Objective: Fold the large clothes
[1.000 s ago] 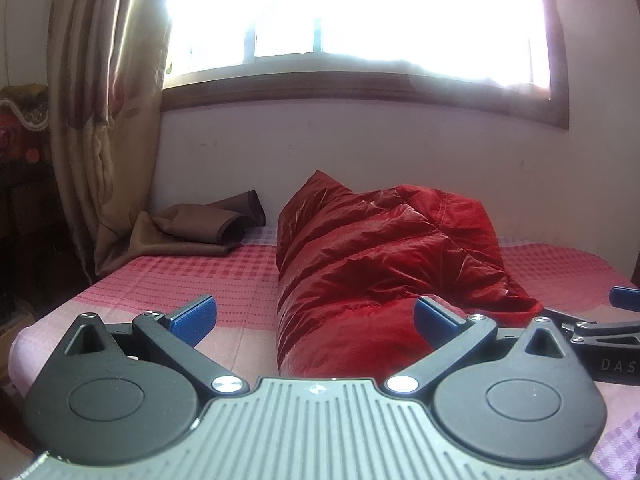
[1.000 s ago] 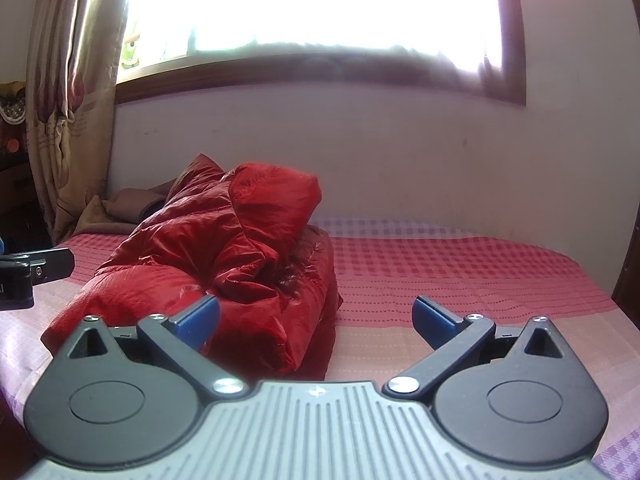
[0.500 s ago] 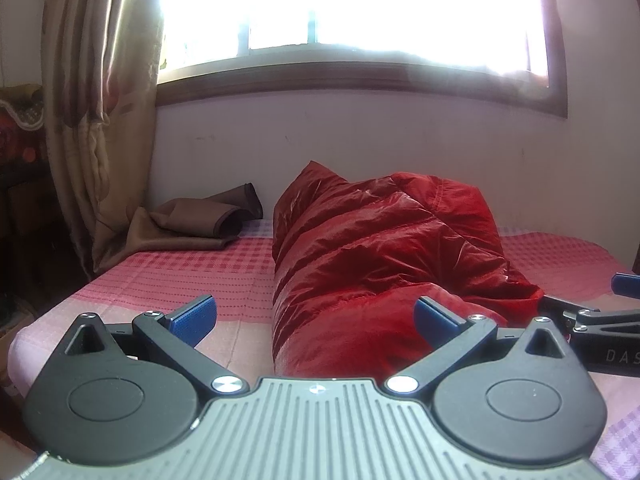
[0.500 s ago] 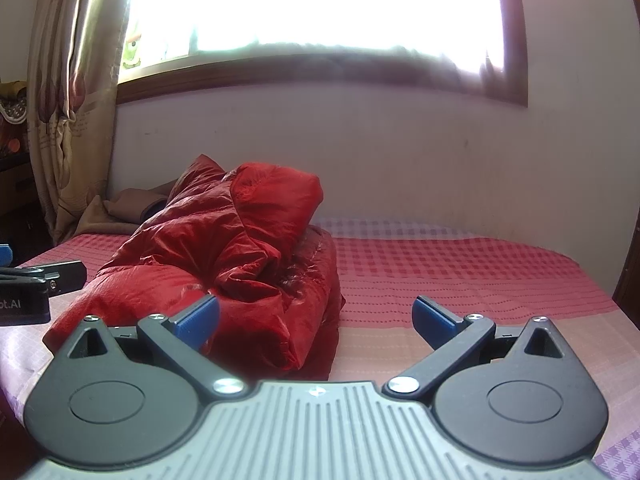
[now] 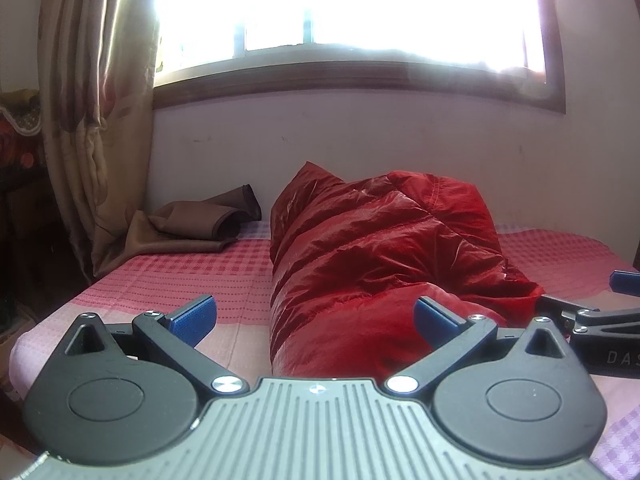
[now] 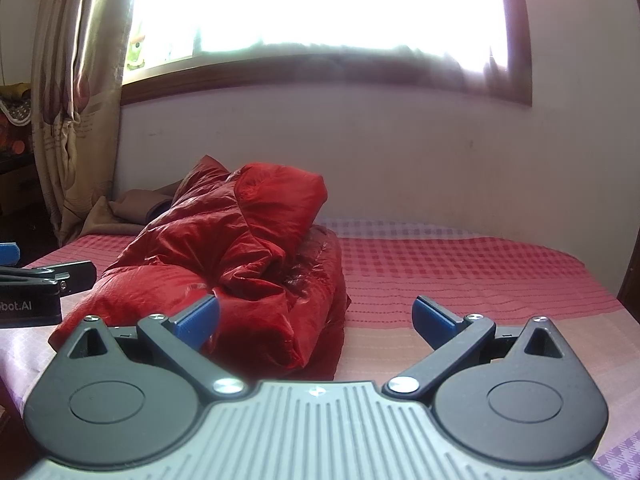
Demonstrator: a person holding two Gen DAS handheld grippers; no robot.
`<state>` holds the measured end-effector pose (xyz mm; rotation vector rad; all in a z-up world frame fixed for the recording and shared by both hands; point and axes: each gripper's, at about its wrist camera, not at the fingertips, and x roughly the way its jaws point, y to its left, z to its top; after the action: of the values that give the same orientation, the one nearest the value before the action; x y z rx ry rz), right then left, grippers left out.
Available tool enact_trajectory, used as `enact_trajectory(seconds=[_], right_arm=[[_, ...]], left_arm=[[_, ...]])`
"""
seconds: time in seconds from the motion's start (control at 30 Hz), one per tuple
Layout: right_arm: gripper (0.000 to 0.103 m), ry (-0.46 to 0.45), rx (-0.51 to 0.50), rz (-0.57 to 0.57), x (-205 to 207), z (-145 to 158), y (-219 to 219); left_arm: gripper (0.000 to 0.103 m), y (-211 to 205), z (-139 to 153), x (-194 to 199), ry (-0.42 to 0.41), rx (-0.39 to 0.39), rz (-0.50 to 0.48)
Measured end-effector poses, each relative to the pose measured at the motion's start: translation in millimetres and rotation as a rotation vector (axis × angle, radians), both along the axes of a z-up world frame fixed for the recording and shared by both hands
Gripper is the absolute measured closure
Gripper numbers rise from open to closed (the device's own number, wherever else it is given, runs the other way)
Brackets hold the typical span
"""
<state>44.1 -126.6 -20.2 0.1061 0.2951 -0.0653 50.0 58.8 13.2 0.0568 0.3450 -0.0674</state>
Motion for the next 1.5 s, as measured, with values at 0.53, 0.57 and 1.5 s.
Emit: enact_trajectory(seconds=[0.53,0.57,1.5], right_arm=[[0.000,0.005,0.004,0.013,2,-1,0],[0.000,0.005,0.005,0.013,1,-1,0],[0.000,0.051,-0.005,0.011,2,-12,4]], left_arm=[[0.000,-2,-4,3,0.010,0.004,-0.003],[0.000,-3,-4,4,0.013,0.003,-0.004],[0.000,-8,-18,5,0.122,0.032,0.001]])
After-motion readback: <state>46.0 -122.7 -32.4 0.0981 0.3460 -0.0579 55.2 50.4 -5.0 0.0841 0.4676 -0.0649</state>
